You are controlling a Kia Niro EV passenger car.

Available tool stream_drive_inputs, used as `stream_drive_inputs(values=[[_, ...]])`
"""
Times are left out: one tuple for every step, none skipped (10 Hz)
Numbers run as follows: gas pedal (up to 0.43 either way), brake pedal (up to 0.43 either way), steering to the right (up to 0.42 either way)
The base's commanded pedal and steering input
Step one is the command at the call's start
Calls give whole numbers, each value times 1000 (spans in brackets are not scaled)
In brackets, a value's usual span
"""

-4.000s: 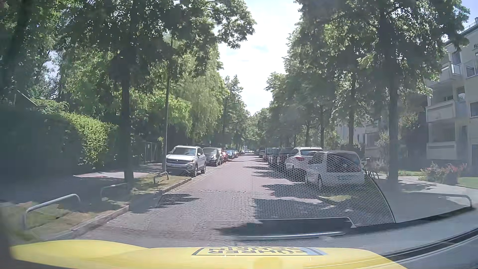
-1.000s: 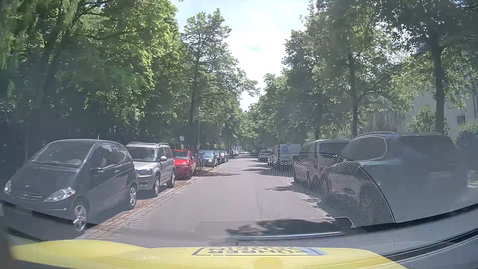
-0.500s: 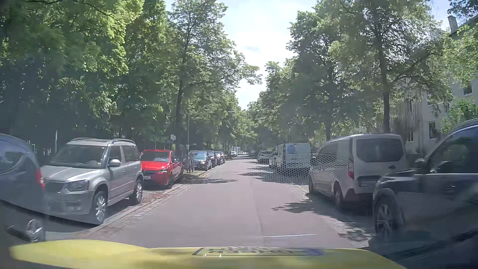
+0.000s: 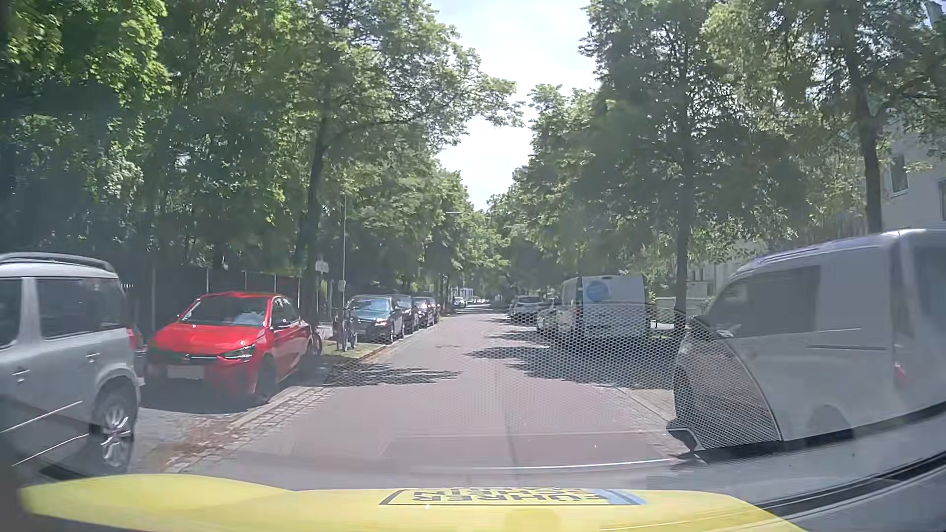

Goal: Follow the waypoints while adhering to traffic rules and regulations

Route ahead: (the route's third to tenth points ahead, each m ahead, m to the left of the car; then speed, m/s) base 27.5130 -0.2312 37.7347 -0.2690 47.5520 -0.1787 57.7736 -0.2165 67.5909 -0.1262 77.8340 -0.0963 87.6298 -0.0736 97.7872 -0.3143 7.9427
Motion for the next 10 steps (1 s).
stream_drive_inputs(values=[[79, 0, 6], [79, 0, 5], [67, 0, 6], [67, 0, 6], [67, 0, 6], [59, 0, 5], [59, 0, 4], [59, 0, 3], [59, 0, 3], [47, 0, 2]])
